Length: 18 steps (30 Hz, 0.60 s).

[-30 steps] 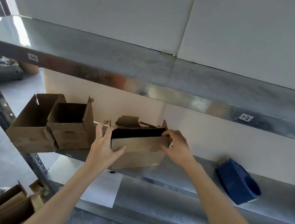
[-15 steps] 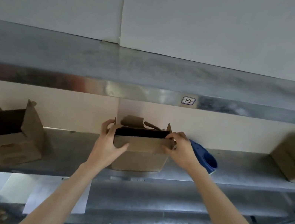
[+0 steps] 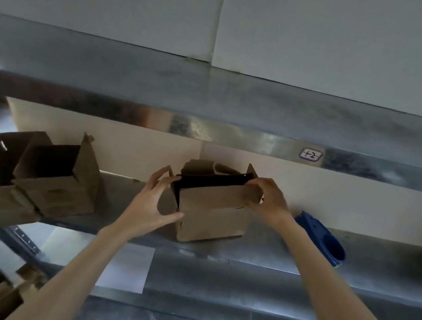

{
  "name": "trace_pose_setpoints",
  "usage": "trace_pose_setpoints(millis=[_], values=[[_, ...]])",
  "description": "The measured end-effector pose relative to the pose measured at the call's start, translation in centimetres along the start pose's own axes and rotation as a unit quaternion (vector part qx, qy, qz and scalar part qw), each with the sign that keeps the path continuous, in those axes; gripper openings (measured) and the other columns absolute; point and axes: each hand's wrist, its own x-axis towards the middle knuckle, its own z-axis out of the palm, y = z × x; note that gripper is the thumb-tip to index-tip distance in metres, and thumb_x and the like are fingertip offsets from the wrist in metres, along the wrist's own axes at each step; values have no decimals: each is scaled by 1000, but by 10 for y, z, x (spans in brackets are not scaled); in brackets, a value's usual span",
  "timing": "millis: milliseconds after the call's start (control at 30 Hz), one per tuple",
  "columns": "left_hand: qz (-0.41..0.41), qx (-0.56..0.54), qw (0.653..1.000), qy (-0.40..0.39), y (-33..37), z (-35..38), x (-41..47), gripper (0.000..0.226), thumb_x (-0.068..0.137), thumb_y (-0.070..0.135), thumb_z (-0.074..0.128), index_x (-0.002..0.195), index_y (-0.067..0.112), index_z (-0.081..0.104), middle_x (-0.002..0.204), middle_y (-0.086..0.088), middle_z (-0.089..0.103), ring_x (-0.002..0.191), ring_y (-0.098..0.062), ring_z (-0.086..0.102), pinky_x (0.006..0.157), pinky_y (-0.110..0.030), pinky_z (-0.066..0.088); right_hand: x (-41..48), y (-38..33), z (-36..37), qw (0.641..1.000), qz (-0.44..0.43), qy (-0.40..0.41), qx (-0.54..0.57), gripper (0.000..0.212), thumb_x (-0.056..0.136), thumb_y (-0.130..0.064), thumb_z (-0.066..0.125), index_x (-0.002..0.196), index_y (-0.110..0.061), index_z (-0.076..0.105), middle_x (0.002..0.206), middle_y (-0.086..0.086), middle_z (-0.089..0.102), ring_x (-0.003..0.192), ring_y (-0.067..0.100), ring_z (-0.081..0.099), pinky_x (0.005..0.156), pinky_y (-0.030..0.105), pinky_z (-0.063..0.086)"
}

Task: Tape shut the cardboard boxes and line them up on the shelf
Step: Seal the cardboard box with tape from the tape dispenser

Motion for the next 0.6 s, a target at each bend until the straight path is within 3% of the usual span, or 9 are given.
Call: trace_pose_setpoints(millis=[100,200,300,400,500,600], values=[[5,23,1000,-8,-7,-9,6,81,79,34,78,133,62,25,156,23,15,126,5,34,99,-20,35,3,1,1,1000,-8,2,2,42,82,-15,74,121,-21,60,125,3,48,97,14,48,83,28,43],[3,50,998,27,-13,-9,12,71,79,21,77,133,45,37,147,11,28,117,-8,49,94,-20,43,1,2,1,1000,-17,-2,9,39,81,-15,75,116,-21,60,122,2,49,97,14,48,83,28,43],[10,70,996,48,-16,-8,20,60,80,19,78,131,29,47,140,5,31,105,-8,51,90,-21,48,-2,3,1,1000,-23,-4,16,36,80,-16,76,112,-23,60,120,1,49,97,13,48,85,30,45],[31,72,997,25,-14,-13,30,54,81,18,77,127,27,50,143,5,31,111,-3,43,93,-24,46,-5,1,2,999,-23,-10,21,36,80,-17,76,113,-21,60,122,2,50,100,13,49,91,35,47],[34,51,998,8,-13,-16,30,46,82,17,75,121,29,52,139,4,42,119,-9,47,99,-24,43,-7,0,3,1000,-15,-17,22,39,80,-16,76,116,-22,60,124,1,49,103,13,48,95,38,46],[33,29,999,24,-10,-18,21,40,81,16,75,112,30,54,125,5,48,111,-11,53,96,-24,48,-9,0,4,999,-16,-14,24,44,81,-14,75,121,-23,59,128,2,48,106,13,48,96,36,45]])
